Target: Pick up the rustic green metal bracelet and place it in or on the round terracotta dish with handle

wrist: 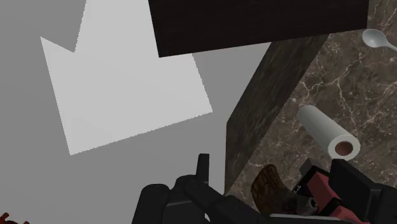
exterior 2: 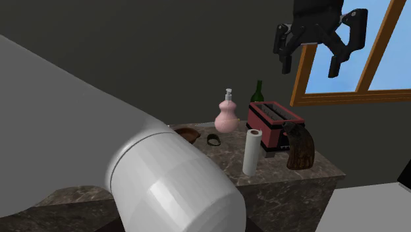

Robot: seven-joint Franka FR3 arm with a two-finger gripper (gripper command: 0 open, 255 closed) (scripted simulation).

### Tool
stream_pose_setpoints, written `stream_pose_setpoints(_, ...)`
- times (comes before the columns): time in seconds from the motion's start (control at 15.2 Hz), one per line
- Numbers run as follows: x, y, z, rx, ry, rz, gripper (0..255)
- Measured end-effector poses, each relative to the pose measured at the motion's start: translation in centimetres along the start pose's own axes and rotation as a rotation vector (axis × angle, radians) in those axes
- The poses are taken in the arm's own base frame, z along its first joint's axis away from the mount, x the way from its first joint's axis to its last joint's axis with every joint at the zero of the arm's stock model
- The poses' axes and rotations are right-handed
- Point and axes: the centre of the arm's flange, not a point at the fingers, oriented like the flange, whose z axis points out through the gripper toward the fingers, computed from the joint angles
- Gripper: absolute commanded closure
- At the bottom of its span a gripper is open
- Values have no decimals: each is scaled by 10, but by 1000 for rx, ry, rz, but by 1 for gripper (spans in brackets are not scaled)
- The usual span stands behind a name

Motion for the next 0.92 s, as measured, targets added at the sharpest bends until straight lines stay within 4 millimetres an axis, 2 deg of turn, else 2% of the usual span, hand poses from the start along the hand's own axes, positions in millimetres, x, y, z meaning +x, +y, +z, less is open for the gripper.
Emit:
stream_pose_setpoints(0.07,0,0,0,0,0,0,0)
stream_pose_setpoints(0.26,3,-17,18,12,-4,-2,0)
stream_pose_setpoints(0.92,23,-109,106,68,-20,-13,0)
